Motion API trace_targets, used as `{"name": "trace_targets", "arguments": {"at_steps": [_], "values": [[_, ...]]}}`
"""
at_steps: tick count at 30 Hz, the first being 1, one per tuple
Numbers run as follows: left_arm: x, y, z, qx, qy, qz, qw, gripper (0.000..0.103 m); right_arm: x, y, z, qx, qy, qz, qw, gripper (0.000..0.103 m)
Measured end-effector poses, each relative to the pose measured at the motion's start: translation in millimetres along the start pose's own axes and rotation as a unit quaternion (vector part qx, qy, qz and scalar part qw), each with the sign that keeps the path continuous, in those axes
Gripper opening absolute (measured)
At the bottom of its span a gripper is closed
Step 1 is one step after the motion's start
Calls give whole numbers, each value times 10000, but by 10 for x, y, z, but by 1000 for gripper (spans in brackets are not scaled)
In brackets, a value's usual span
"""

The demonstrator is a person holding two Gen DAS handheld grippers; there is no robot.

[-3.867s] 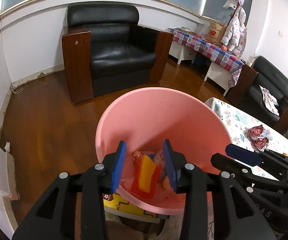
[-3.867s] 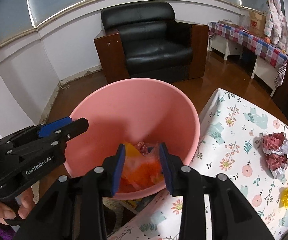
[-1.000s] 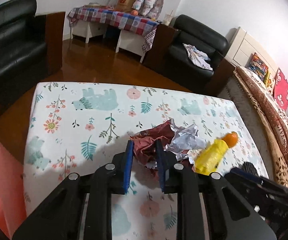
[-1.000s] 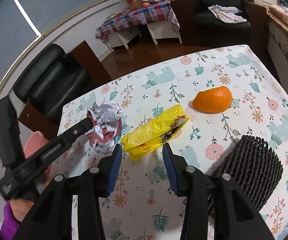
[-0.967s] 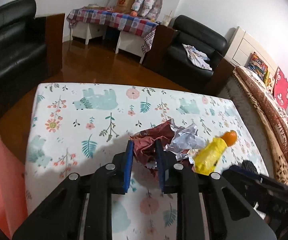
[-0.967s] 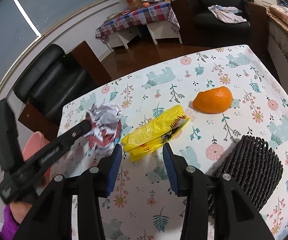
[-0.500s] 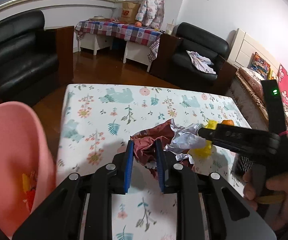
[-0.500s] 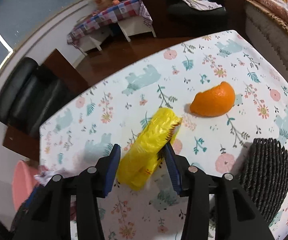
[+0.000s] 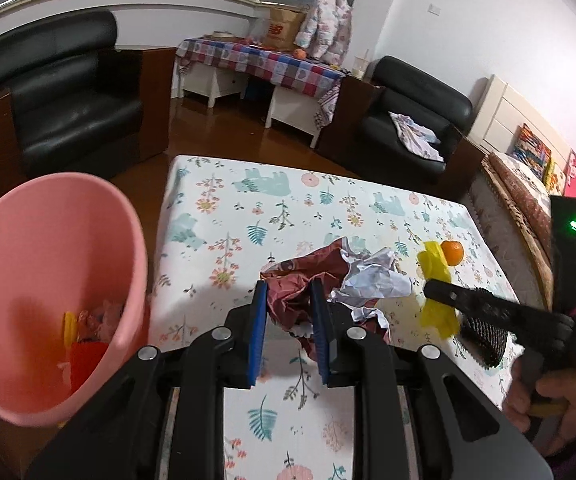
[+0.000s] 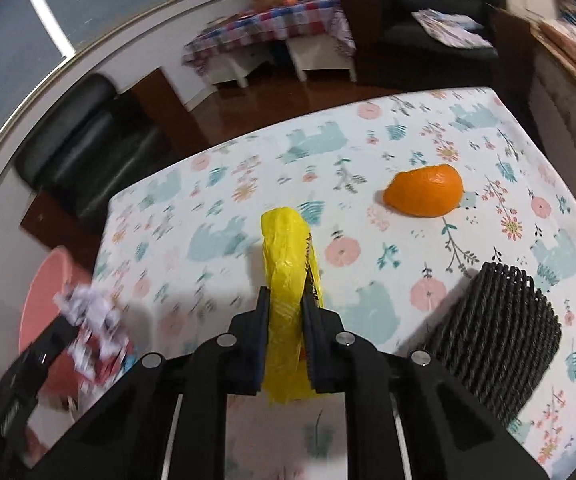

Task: Collect trash
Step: 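Carry the wrapper and yellow bag over the pink bin with both tools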

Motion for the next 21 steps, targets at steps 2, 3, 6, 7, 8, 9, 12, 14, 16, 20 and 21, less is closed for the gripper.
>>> {"name": "trace_targets", "arguments": {"at_steps": [2,3,6,7,8,9,12,14,16,20,21], "values": [[47,7,-17,76,-86,20,9999,21,131,64,-88,312,-57,82,9995,14],[76,13,-31,136,-146,33,9998,21,185,99,-128,459,-71,127,9988,14],[158,39,-49,252,-283,79,9993,21,339,251,-288,956,-115,259,9950,14],[182,54,-49,280,-331,93,9990,21,381,308,-330,1105,-123,303,9933,14],[215,71,-52,322,-386,111,9987,21,406,353,-362,1205,-133,331,9921,14],[245,89,-49,348,-412,125,9985,21,436,416,-395,1330,-148,355,9904,14],[319,146,-37,379,-538,149,9977,21,476,572,-455,1543,-207,341,9872,15],[364,193,-21,394,-620,160,9972,21,490,652,-472,1580,-269,287,9867,15],[395,222,-6,400,-697,163,9966,21,497,715,-486,1629,-310,255,9858,15],[454,282,-4,421,-825,161,9956,21,515,825,-524,1785,-337,224,9831,15],[474,294,0,430,-844,170,9954,21,510,851,-530,1822,-333,202,9825,15]]}}
Point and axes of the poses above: each gripper's, at about its wrist camera, not at the fingertips, and x roughly against the way its jaws point, z to its right, y to its underside, the point moved 7 cm from there along -x, roughly the way its jaws point, and after that the axes turned 15 degrees about y, right-handed, at the moved point
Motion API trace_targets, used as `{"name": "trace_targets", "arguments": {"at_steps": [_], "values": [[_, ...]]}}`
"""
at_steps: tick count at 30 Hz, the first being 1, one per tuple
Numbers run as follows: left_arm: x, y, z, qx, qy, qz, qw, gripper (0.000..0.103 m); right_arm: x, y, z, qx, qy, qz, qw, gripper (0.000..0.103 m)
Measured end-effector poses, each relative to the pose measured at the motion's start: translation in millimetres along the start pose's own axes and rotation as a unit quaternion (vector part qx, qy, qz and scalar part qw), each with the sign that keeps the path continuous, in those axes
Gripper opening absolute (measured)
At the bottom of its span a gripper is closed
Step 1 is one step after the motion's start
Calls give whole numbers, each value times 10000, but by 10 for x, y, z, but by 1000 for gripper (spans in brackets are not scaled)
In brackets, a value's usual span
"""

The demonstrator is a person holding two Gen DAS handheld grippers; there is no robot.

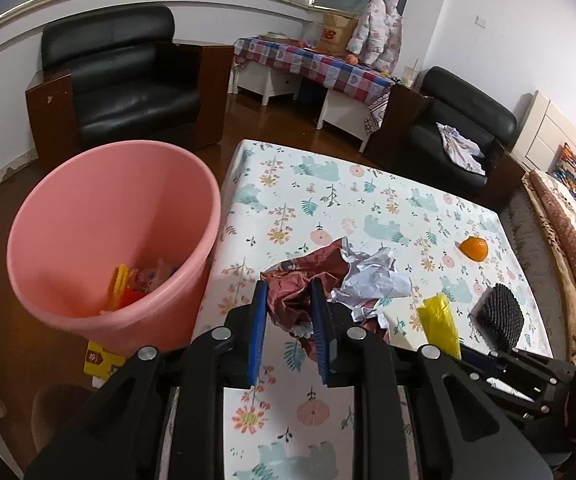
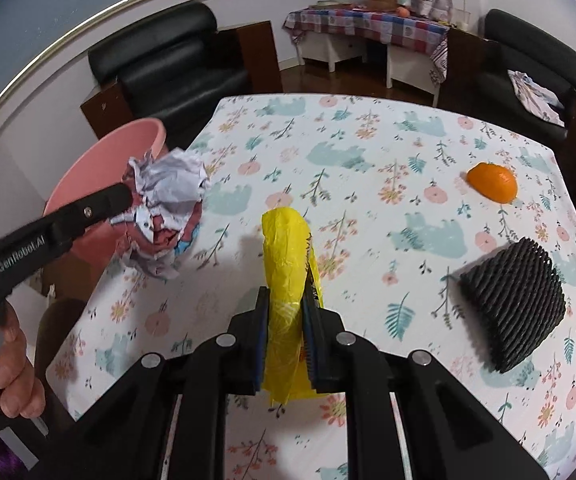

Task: Collect trash
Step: 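Carry the wrapper and yellow bag over the pink bin with both tools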

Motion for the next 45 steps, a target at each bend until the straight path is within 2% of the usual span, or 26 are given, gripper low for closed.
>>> {"name": "trace_targets", "arguments": {"at_steps": [9,23,25,31,38,45], "values": [[151,28,12,-43,-122,124,9998,21,-70,129,16,-113,-110,-301,9994,16],[307,18,11,-82,-153,287,9994,21,-116,198,0,-179,-96,-481,9986,16],[333,4,-5,-82,-160,320,9993,21,-99,187,-15,-180,-159,-441,9987,13],[432,-73,-86,-104,-283,483,9984,21,33,33,-131,-16,-206,-59,9998,10],[568,-217,-322,0,-549,708,9960,21,252,-354,-420,272,-455,405,9978,10],[727,-399,-583,97,-902,954,9913,21,335,-739,-850,492,-858,572,9935,10]]}}
Point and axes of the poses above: each gripper's, at about its wrist camera, not at the fingertips, and x roughly against the way its jaws point, z to its right, y to its underside, the point moved 7 cm from there along -x, roughly the way its jaws point, and after that the axes turned 15 degrees about y, right-handed, at the moved point
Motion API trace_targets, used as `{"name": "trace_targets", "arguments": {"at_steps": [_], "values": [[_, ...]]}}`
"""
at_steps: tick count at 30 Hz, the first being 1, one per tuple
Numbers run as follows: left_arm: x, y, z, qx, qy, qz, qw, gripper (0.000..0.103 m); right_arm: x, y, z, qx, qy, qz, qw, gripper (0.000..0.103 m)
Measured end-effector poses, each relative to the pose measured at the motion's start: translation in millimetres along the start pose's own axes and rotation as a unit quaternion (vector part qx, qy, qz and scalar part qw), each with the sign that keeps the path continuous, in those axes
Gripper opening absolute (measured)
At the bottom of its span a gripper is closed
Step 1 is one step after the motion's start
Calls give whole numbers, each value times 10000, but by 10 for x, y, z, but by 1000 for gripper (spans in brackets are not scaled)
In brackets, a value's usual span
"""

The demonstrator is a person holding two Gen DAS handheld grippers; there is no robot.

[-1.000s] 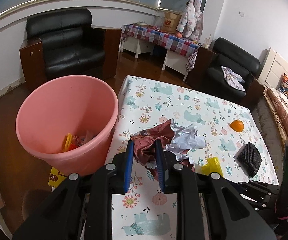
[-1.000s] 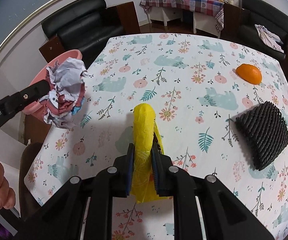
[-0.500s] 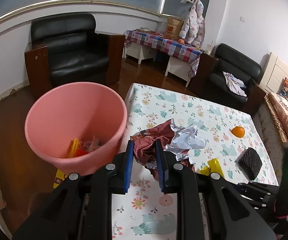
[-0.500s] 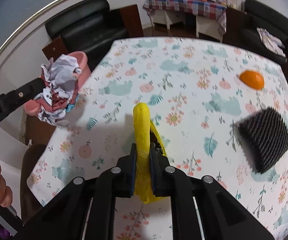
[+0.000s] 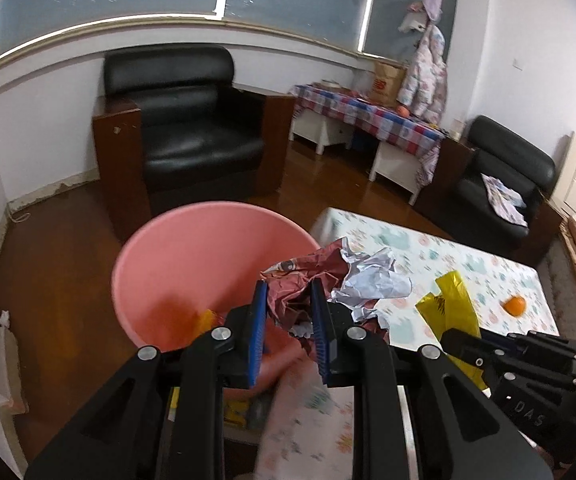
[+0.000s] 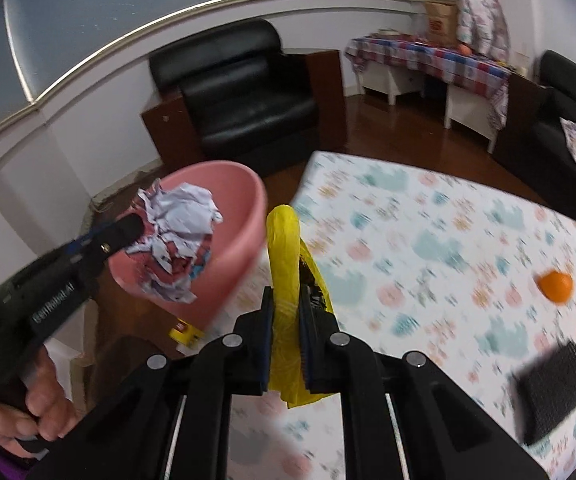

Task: Collect trash
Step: 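Carry the wrapper and yellow bag over the pink bin with both tools, then open both tools over the pink bin to drop the items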

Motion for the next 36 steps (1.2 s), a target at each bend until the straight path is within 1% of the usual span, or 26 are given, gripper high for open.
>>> {"name": "trace_targets", "arguments": {"at_steps": [7,13,23,30,35,36], "values": [[42,-184,-287,-54,-484,197,9986,21,-142,-323,-393,158,-324,53,9993,10],[-9,-250,-451,-25,-683,241,9974,21,-320,-510,-638,253,-453,3,9987,10],[-150,-252,-728,105,-821,157,9964,21,-639,-671,-929,347,-508,-159,9980,11],[-278,-228,-867,169,-868,29,9961,21,-814,-678,-1044,371,-507,-265,9977,11],[-359,-220,-963,292,-811,-70,9963,21,-908,-661,-1065,320,-570,-332,9973,11],[-366,-213,-986,330,-776,-86,9964,22,-912,-670,-1062,281,-618,-338,9971,13]]}}
Point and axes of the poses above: each gripper's, at about its wrist camera, not at the fingertips, and x roughly against the way its jaws point, z to its right, y to its underside, the point moved 7 cm from there along -x, roughly the way its jaws point, and after that the axes turned 15 degrees about y, right-handed, at the moved point
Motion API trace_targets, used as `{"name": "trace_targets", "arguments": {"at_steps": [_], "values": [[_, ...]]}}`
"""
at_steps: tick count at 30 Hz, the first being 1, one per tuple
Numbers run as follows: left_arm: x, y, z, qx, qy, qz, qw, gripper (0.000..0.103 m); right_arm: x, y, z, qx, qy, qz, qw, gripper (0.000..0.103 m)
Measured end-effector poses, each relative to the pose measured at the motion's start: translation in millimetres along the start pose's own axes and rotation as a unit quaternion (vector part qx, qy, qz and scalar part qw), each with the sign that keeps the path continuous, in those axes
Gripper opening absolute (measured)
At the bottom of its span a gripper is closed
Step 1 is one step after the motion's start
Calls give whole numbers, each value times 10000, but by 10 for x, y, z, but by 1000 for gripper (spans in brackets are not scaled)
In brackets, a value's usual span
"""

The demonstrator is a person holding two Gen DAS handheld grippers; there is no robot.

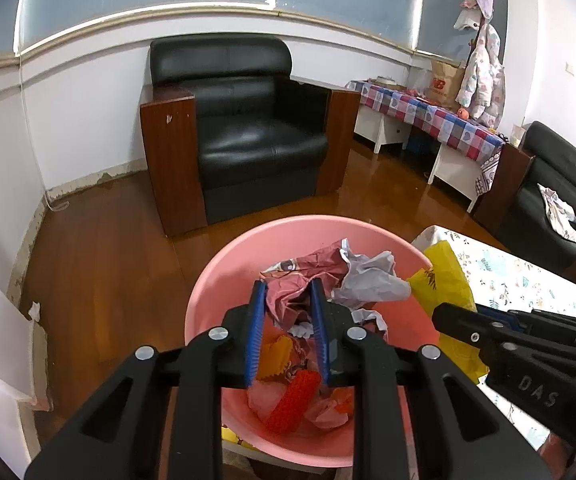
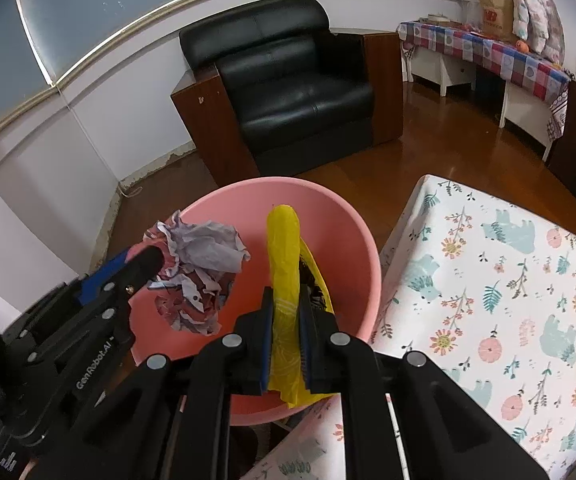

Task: Collect trash
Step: 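Open both tools over the pink bin to drop the items, then move both tools back toward the black foam mesh and orange peel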

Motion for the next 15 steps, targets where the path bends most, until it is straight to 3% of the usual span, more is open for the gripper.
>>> {"name": "trace_targets", "arguments": {"at_steps": [4,9,15], "values": [[-39,22,-71,119,151,-128,9997,25,-16,-6,20,-144,-67,-30,9999,23],[-22,18,-109,232,321,-141,9991,42,9,-12,59,-247,-118,0,9996,25],[90,-18,-51,167,462,-17,9988,43,149,-5,86,-199,-62,194,9996,25]]}}
Point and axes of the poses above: each gripper's, at about its wrist camera, not at the fingertips, and x roughly against the way its jaws point, z to its right, y to its underside, the point moved 7 cm from there along -x, roughly the way its jaws point, and after that the axes turned 15 degrees about y, right-handed, at the moved point
